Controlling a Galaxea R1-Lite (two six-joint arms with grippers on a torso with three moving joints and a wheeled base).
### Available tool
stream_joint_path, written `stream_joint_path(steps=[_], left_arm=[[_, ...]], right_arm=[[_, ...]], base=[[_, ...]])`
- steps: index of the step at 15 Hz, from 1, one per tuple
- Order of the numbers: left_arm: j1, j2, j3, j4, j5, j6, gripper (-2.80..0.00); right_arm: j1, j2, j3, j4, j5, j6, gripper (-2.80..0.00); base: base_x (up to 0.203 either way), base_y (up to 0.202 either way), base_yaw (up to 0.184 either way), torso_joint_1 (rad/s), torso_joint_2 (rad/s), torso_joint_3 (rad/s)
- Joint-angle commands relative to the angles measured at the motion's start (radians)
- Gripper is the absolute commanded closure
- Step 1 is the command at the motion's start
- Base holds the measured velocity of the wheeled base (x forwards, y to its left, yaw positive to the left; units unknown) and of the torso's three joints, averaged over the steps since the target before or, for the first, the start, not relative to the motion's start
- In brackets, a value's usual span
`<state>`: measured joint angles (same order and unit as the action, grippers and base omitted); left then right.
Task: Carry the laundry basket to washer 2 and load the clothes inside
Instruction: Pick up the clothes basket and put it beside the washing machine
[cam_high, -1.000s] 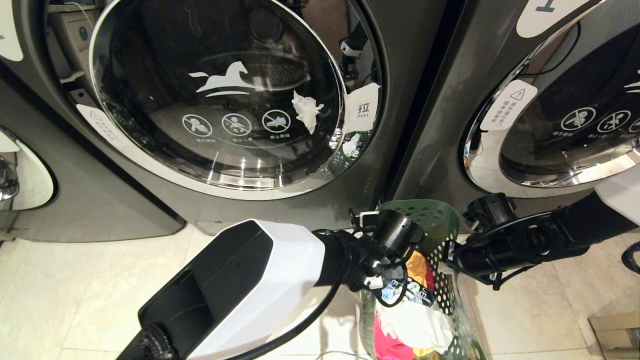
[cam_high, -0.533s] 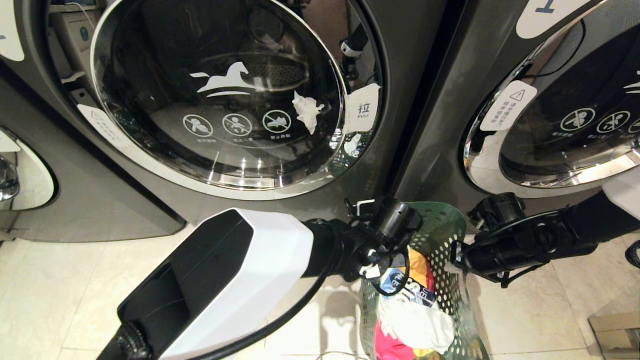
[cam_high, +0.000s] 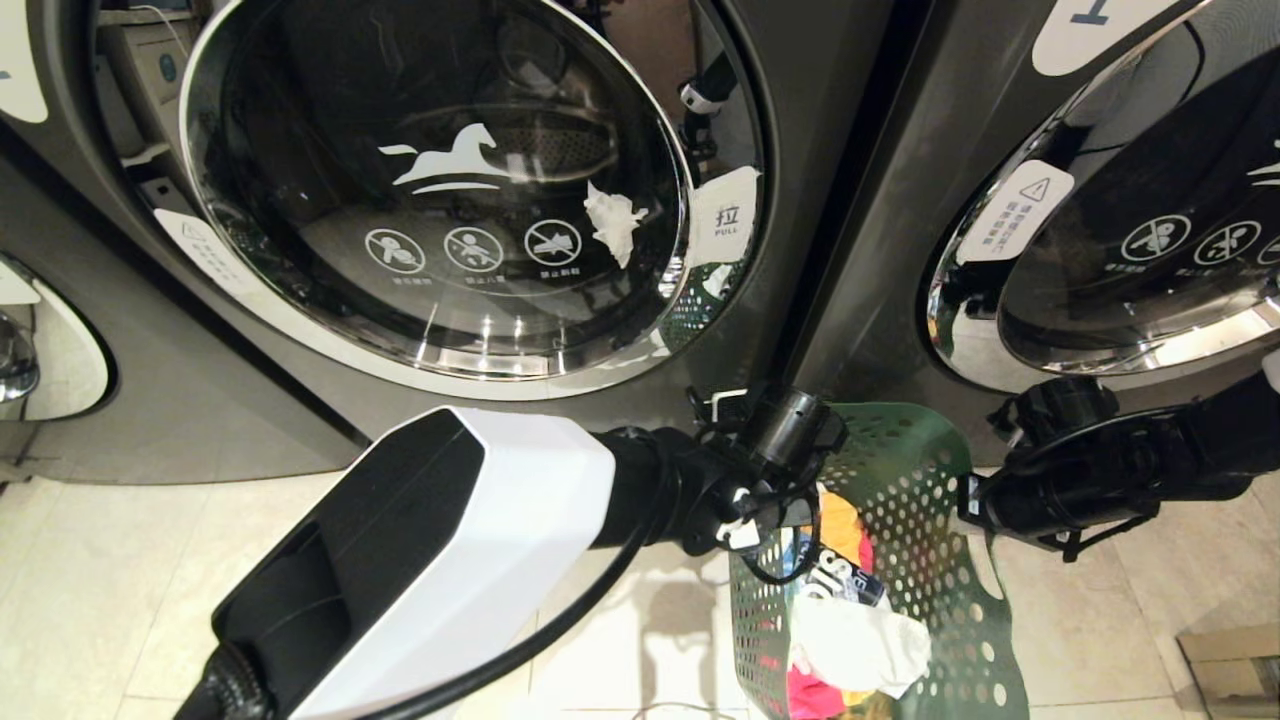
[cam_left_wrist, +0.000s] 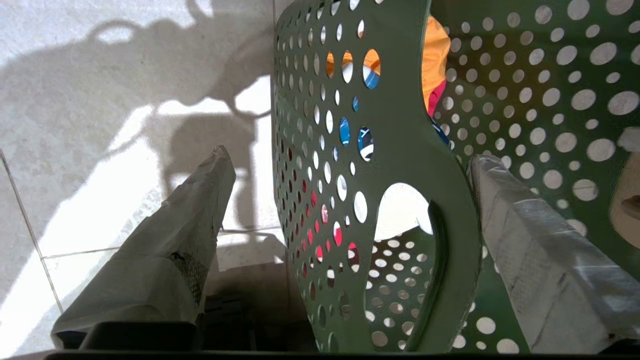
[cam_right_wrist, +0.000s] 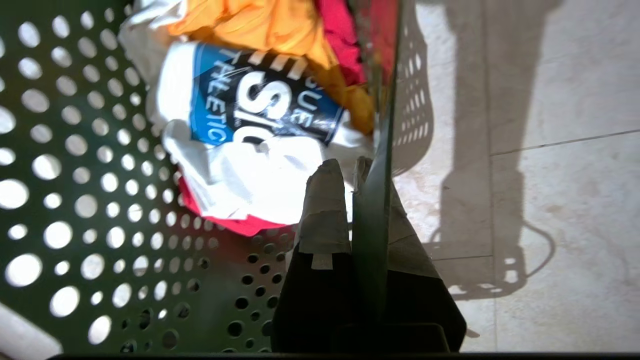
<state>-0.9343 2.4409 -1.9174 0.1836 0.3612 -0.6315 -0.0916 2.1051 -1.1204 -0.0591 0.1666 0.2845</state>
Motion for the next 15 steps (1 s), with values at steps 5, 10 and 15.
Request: stream_joint_path(steps=[5,10,15], left_arm=[[-0.008,0.003,-0.003,0.0,0.002,-0.005,-2.8],[-0.009,0.0,-0.005,-0.001,0.002,-0.005,-2.8],[-0.009,-0.002,-0.005,-0.001,0.002,-0.006,-2.8]], right_arm=[[-0.079,-0.022,-0.072,0.023,0.0,-0.053,0.0],[-0.109,-0.061,-0.104,0.072,0.001,-0.111,0.0],[-0.179,-0.053,-0.126,0.122,-0.001,-0.175,0.0]], base=[[0.0,0.0,0.0,0.0,0.0,0.0],[0.0,0.0,0.0,0.0,0.0,0.0],[0.0,0.0,0.0,0.0,0.0,0.0]])
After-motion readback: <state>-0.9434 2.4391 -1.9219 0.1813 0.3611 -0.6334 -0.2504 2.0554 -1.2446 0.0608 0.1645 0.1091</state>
